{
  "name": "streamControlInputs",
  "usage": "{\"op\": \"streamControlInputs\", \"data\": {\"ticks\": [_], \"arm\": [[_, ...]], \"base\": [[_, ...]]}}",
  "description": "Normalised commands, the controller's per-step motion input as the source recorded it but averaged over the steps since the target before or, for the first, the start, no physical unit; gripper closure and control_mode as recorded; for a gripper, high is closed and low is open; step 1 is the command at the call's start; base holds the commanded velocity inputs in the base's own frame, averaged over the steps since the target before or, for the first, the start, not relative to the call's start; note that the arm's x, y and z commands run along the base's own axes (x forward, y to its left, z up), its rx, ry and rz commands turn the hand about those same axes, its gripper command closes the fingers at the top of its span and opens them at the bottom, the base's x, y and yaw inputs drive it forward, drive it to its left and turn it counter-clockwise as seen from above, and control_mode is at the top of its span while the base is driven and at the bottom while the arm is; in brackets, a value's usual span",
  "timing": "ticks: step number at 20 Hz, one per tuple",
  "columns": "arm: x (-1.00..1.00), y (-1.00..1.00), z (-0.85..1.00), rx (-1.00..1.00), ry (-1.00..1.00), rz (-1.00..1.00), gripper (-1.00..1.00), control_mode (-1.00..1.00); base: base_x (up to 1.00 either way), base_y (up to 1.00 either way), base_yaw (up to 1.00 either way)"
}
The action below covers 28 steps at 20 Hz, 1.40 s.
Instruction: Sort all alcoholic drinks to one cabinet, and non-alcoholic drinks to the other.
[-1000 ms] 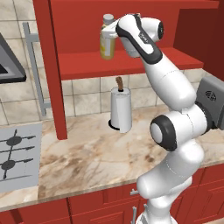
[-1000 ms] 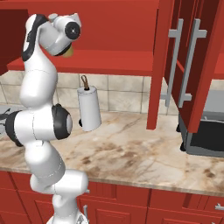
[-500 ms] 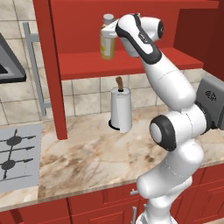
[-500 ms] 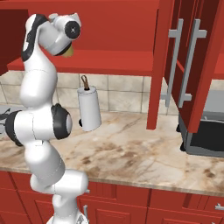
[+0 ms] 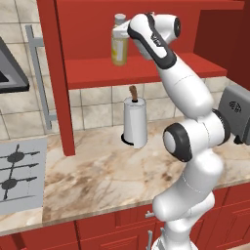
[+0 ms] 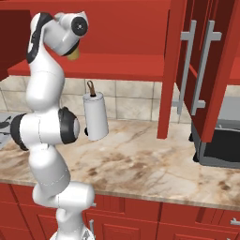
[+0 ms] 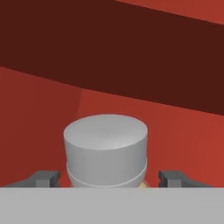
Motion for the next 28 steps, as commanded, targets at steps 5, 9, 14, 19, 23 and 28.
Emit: {"op": "streamControlInputs", "data": {"ticks": [5,9,14,19,23,28], "arm": [[0.01,-0.02,0.0,0.0,-0.03,0.0,-1.0,-1.0],[0.0,-0.05,0.0,0.0,-0.05,0.0,-1.0,-1.0],[0.03,0.0,0.0,0.0,-0.03,0.0,-1.0,-1.0],[0.13,-0.05,-0.03,0.0,-0.01,0.0,-1.0,-1.0],[0.16,-0.08,-0.05,0.0,0.0,0.0,-1.0,-1.0],[0.1,-0.11,-0.04,0.0,0.0,0.0,-1.0,-1.0]], "base": [[0.0,0.0,0.0],[0.0,0.0,0.0],[0.0,0.0,0.0],[0.0,0.0,0.0],[0.0,0.0,0.0],[0.0,0.0,0.0]]}}
